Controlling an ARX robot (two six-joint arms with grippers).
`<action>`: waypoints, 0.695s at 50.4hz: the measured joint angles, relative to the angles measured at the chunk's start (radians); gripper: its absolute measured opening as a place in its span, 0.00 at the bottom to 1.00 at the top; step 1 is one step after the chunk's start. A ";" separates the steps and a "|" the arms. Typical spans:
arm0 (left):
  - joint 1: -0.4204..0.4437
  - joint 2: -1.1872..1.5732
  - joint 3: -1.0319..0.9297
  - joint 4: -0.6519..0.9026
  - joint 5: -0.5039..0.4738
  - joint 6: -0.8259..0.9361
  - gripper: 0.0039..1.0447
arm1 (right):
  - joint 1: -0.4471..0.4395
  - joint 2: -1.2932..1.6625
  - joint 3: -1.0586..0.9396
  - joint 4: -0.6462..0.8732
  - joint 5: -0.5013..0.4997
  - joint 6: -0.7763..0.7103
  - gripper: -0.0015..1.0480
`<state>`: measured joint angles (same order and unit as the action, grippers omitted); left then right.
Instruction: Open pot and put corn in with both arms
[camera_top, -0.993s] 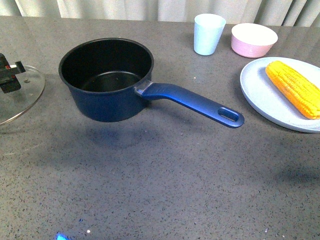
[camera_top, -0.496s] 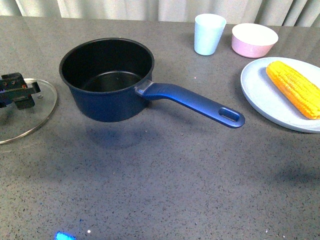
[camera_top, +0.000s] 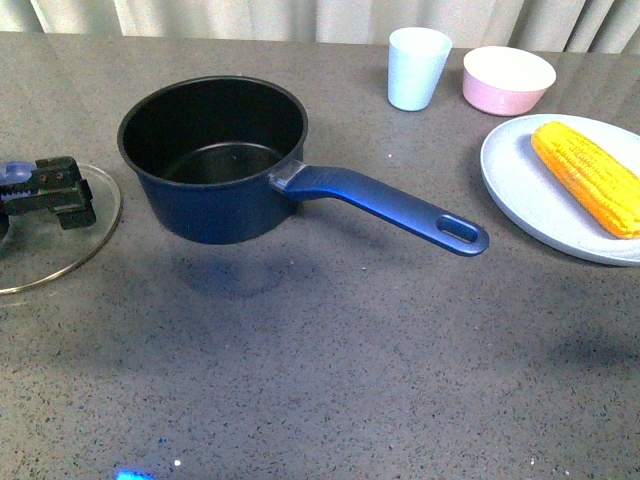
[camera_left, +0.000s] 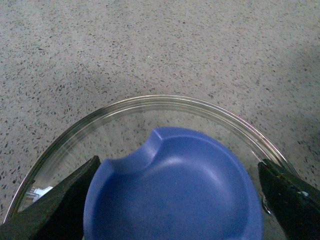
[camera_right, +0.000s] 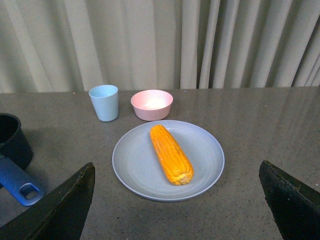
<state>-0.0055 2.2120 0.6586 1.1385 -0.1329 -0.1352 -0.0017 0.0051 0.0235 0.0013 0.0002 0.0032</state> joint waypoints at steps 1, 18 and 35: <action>-0.002 -0.010 -0.010 0.000 0.003 0.003 0.93 | 0.000 0.000 0.000 0.000 0.000 0.000 0.91; 0.019 -0.403 -0.227 -0.058 0.096 -0.003 0.92 | 0.000 0.000 0.000 0.000 0.000 0.000 0.91; 0.110 -0.850 -0.531 0.082 0.233 0.113 0.40 | 0.000 0.000 0.000 0.000 0.000 0.000 0.91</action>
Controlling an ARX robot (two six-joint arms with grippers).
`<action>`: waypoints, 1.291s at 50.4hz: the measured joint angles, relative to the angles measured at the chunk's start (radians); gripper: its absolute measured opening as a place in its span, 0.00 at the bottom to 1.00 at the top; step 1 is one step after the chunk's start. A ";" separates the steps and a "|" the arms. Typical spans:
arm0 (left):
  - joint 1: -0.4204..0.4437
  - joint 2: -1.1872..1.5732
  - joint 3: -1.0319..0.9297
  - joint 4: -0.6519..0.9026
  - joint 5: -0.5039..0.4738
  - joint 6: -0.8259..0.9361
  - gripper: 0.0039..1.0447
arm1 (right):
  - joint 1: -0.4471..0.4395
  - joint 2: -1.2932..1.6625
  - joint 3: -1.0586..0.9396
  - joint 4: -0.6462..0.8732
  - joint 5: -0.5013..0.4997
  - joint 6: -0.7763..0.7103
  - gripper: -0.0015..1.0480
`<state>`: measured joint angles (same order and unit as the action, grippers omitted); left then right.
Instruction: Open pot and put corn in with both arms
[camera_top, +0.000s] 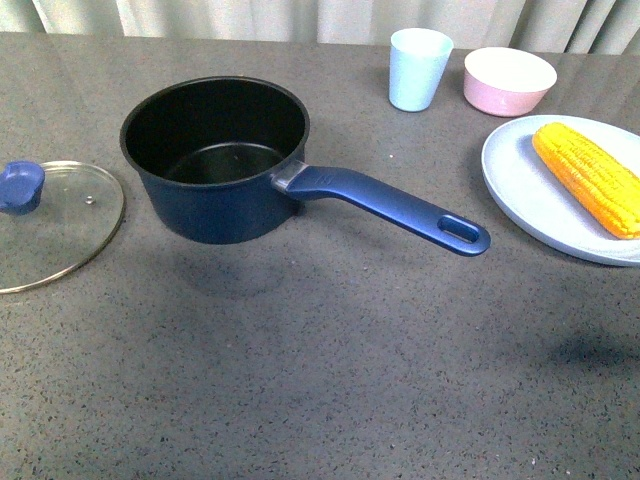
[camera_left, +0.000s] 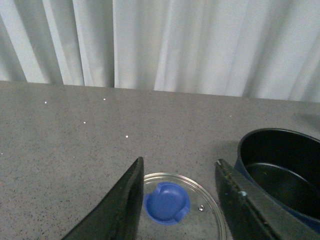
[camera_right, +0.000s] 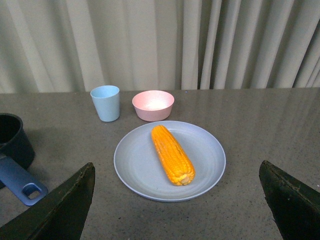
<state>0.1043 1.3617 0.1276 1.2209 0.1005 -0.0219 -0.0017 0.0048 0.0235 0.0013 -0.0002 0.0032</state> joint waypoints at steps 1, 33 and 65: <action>-0.005 -0.026 -0.011 -0.018 -0.003 0.001 0.34 | 0.000 0.000 0.000 0.000 0.000 0.000 0.91; -0.102 -0.655 -0.112 -0.540 -0.101 0.011 0.01 | 0.000 0.000 0.000 0.000 0.000 0.000 0.91; -0.102 -1.041 -0.113 -0.899 -0.101 0.011 0.01 | 0.000 0.000 0.000 0.000 0.000 0.000 0.91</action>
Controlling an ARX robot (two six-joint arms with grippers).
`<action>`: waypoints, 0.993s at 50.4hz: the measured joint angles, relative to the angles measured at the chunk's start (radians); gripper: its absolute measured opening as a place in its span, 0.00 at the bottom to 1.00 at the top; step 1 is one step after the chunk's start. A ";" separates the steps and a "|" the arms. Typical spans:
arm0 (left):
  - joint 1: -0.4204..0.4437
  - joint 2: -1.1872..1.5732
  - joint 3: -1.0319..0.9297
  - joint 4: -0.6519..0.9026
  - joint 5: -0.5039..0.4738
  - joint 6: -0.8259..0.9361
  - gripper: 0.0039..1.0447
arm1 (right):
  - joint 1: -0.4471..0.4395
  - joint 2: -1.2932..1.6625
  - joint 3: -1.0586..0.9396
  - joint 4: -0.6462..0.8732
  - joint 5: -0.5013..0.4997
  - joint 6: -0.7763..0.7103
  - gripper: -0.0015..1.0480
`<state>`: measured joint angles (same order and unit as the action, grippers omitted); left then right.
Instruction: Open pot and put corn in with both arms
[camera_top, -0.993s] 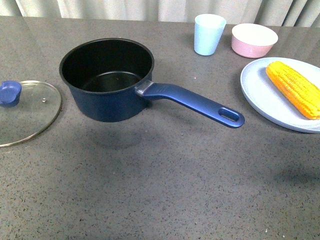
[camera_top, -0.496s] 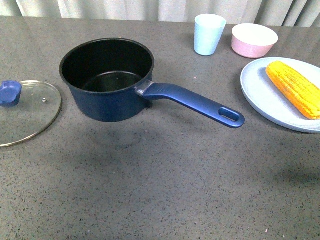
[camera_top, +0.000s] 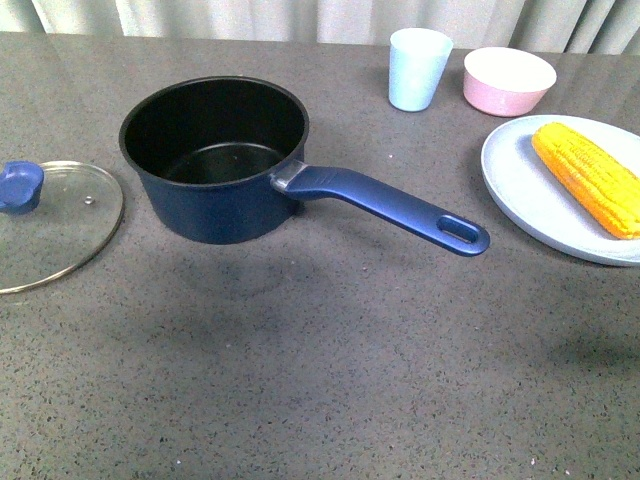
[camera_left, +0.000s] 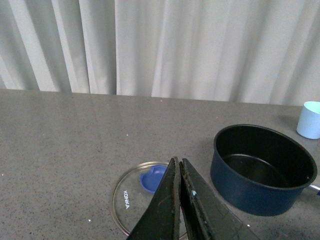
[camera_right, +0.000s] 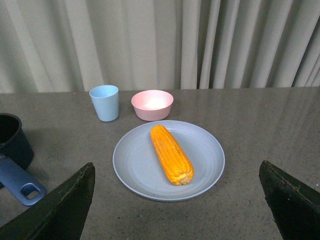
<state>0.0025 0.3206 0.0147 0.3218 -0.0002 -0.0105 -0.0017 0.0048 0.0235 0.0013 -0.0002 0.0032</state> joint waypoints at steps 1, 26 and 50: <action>0.000 -0.007 0.000 -0.008 0.000 0.000 0.01 | 0.000 0.000 0.000 0.000 0.000 0.000 0.91; 0.000 -0.191 0.000 -0.210 0.000 0.000 0.01 | 0.000 0.000 0.000 0.000 0.000 0.000 0.91; -0.001 -0.306 0.000 -0.322 0.000 0.000 0.09 | 0.000 0.000 0.000 0.000 0.000 0.000 0.91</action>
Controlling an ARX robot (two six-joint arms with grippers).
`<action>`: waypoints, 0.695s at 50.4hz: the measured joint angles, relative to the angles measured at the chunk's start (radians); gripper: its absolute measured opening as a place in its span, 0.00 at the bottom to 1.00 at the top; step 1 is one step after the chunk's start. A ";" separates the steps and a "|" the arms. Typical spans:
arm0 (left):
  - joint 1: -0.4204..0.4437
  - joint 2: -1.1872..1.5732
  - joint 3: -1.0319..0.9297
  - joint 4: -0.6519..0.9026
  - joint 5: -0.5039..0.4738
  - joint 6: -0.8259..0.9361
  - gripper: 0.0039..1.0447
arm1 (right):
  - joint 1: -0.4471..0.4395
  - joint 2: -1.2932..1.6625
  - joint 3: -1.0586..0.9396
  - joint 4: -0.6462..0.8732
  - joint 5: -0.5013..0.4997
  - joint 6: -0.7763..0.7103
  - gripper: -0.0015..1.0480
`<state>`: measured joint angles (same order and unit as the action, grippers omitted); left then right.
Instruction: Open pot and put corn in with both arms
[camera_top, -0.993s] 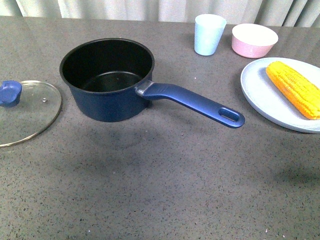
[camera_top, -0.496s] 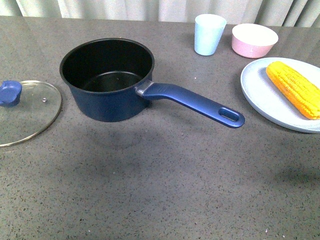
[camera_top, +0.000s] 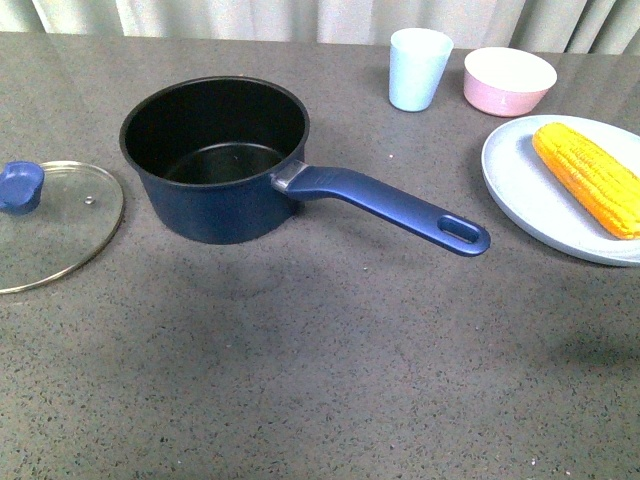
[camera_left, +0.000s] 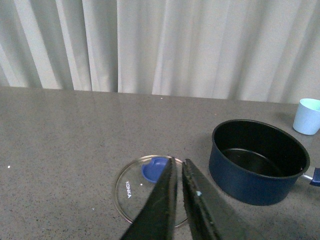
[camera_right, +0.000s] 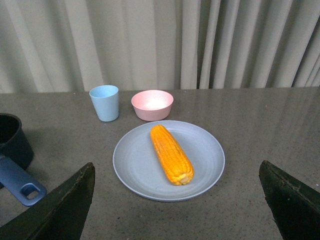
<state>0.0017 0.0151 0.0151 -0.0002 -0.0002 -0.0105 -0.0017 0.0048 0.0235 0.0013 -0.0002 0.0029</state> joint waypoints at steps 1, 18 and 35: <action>0.000 0.000 0.000 0.000 0.000 0.000 0.12 | 0.000 0.000 0.000 0.000 0.000 0.000 0.91; 0.000 0.000 0.000 0.000 0.000 0.000 0.78 | 0.000 0.000 0.000 0.000 0.000 0.000 0.91; 0.000 0.000 0.000 0.000 0.000 0.002 0.92 | -0.024 0.142 0.095 -0.238 -0.046 0.106 0.91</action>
<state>0.0017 0.0151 0.0151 -0.0002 -0.0002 -0.0082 -0.0254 0.1463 0.1188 -0.2363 -0.0463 0.1089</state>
